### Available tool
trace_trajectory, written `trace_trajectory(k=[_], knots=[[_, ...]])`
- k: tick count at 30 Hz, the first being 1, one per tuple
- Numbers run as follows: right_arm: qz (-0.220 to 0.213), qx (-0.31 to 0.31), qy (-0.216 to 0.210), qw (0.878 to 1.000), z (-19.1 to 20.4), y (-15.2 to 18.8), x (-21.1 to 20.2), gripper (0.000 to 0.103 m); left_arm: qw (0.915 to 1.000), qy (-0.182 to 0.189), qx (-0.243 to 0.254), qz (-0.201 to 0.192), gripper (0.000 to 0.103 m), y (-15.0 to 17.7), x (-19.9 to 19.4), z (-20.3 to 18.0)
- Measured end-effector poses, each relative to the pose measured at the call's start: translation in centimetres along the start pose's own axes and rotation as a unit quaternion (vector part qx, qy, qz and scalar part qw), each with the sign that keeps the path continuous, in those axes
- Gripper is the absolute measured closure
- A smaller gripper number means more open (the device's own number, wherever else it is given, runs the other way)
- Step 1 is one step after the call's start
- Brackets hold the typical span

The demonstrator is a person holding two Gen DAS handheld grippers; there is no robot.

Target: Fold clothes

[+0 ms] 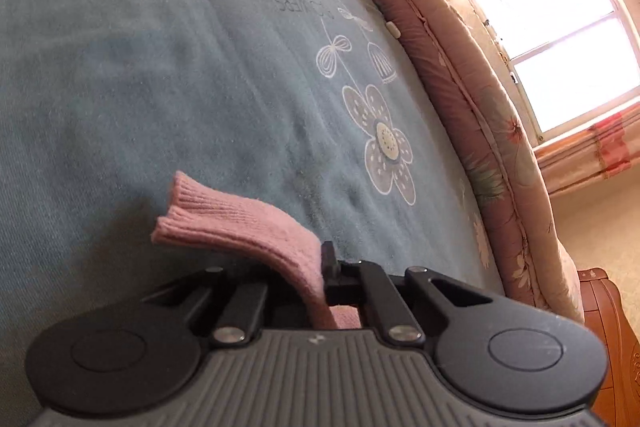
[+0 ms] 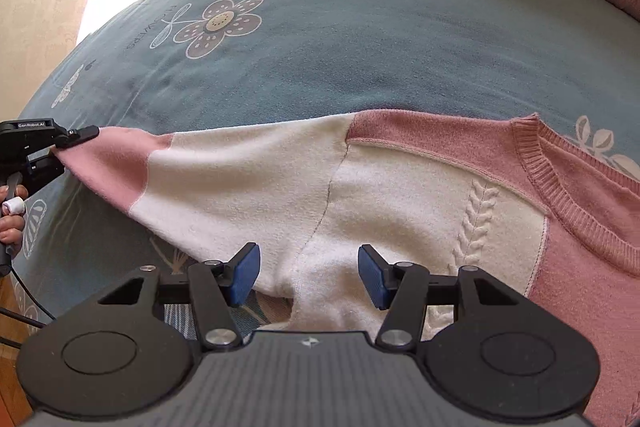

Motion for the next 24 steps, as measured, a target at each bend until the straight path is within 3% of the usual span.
trace_trajectory(k=[3, 6, 12, 16, 18, 24], knots=[[0.009, 0.008, -0.002, 1.0, 0.0, 1.0, 0.1, 0.043, 0.999, 0.003, 0.043, 0.005, 0.1, -0.3, 0.1, -1.7], [0.015, 0.016, -0.014, 1.0, 0.5, 1.9, 0.3, 0.043, 0.9985, -0.005, 0.053, 0.013, 0.1, 0.4, -0.2, -1.6], [0.041, 0.032, -0.032, 0.998, 1.7, 2.9, 1.9, 0.039, 0.9983, -0.042, 0.013, 0.036, 0.099, 3.0, -0.4, 2.8], [0.054, 0.031, -0.033, 0.998, 2.0, 2.6, 3.0, 0.036, 0.9983, -0.045, 0.013, 0.035, 0.099, 3.2, -0.2, 3.1], [0.05, 0.027, -0.038, 0.998, 2.0, 1.7, 2.6, 0.036, 0.9982, -0.045, 0.016, 0.036, 0.099, 3.3, -0.2, 3.1], [0.05, -0.049, -0.11, 0.991, 3.0, -4.7, 3.9, 0.036, 0.9988, -0.034, 0.0, 0.036, 0.099, 3.5, 0.0, 3.7]])
Point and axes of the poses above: each gripper's, at about its wrist camera, not at the fingertips, and x roughly the way its jaws point, z to its left, y to its underside, the point moved 4 cm from there along x, roughly the way its jaws point, and after that the axes turned 7 degrees about -y, right-handed, at the moved point
